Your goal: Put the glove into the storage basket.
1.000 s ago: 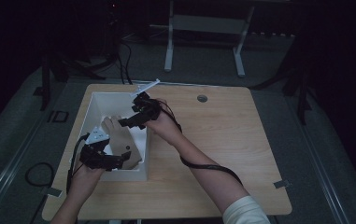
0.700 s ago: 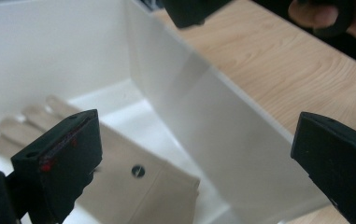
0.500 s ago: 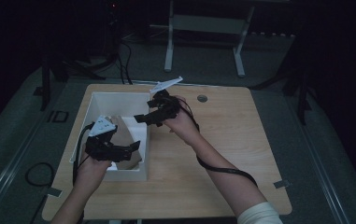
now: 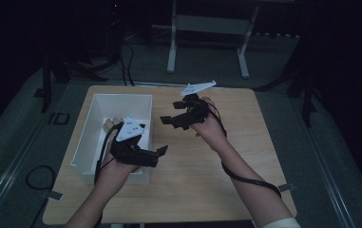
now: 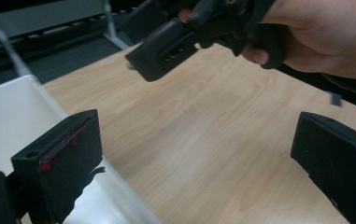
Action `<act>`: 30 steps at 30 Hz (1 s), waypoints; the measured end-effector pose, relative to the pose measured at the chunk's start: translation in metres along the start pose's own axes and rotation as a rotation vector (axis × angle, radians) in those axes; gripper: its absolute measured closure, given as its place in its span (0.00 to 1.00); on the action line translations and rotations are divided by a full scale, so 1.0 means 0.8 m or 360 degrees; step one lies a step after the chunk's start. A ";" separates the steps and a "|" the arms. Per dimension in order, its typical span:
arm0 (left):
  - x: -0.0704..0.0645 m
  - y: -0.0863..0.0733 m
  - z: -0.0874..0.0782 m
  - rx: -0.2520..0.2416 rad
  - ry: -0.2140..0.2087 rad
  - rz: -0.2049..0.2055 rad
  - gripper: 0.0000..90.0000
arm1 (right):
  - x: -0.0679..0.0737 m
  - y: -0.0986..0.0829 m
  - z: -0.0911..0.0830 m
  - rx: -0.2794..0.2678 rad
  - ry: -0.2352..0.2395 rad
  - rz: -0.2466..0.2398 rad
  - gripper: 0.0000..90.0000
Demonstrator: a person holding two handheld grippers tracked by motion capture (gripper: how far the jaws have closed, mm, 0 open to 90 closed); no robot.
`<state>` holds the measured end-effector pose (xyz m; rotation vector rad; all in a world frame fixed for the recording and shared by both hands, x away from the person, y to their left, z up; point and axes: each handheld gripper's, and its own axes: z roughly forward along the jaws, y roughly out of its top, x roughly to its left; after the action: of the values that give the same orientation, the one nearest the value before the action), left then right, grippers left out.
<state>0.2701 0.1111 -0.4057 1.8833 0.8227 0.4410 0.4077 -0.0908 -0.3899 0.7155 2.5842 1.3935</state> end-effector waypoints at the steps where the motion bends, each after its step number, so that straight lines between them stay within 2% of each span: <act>1: -0.004 0.001 0.004 -0.0001 -0.0014 0.0003 0.03 | -0.002 -0.005 -0.005 0.0007 -0.0005 -0.0002 0.19; 4: -0.012 0.002 0.013 0.0006 -0.0051 0.0011 0.03 | -0.004 -0.013 -0.012 0.0011 -0.0011 -0.0006 0.19; 9: -0.025 0.001 0.036 0.0057 -0.0190 0.0051 0.03 | -0.016 -0.044 -0.032 0.0018 -0.0039 0.0016 0.19; 11: -0.029 -0.001 0.042 0.0057 -0.0223 0.0062 0.03 | -0.021 -0.055 -0.036 0.0023 -0.0050 0.0037 0.19; 16: -0.043 -0.007 0.057 0.0066 -0.0271 0.0100 0.03 | -0.026 -0.079 -0.045 0.0021 -0.0054 0.0063 0.19; 19: -0.051 -0.011 0.067 0.0094 -0.0302 0.0123 0.03 | -0.028 -0.092 -0.049 0.0040 -0.0077 0.0046 0.19; 24: -0.059 -0.023 0.084 0.0119 -0.0342 0.0125 0.03 | -0.033 -0.116 -0.051 0.0062 -0.0068 0.0072 0.18; 25: -0.062 -0.029 0.092 0.0132 -0.0373 0.0124 0.03 | -0.034 -0.120 -0.051 0.0065 -0.0055 0.0079 0.18; 27: -0.063 -0.032 0.095 0.0136 -0.0379 0.0118 0.03 | -0.034 -0.125 -0.051 0.0064 -0.0060 0.0079 0.18; 28: -0.065 -0.037 0.101 0.0145 -0.0407 0.0124 0.03 | -0.035 -0.129 -0.051 0.0062 -0.0064 0.0079 0.18; 30: -0.068 -0.045 0.109 0.0154 -0.0424 0.0135 0.03 | -0.037 -0.146 -0.050 0.0076 -0.0071 0.0076 0.18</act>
<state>0.2739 0.0257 -0.4732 2.0187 0.5975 0.1979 0.3800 -0.1890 -0.4653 0.8109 2.5905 1.3177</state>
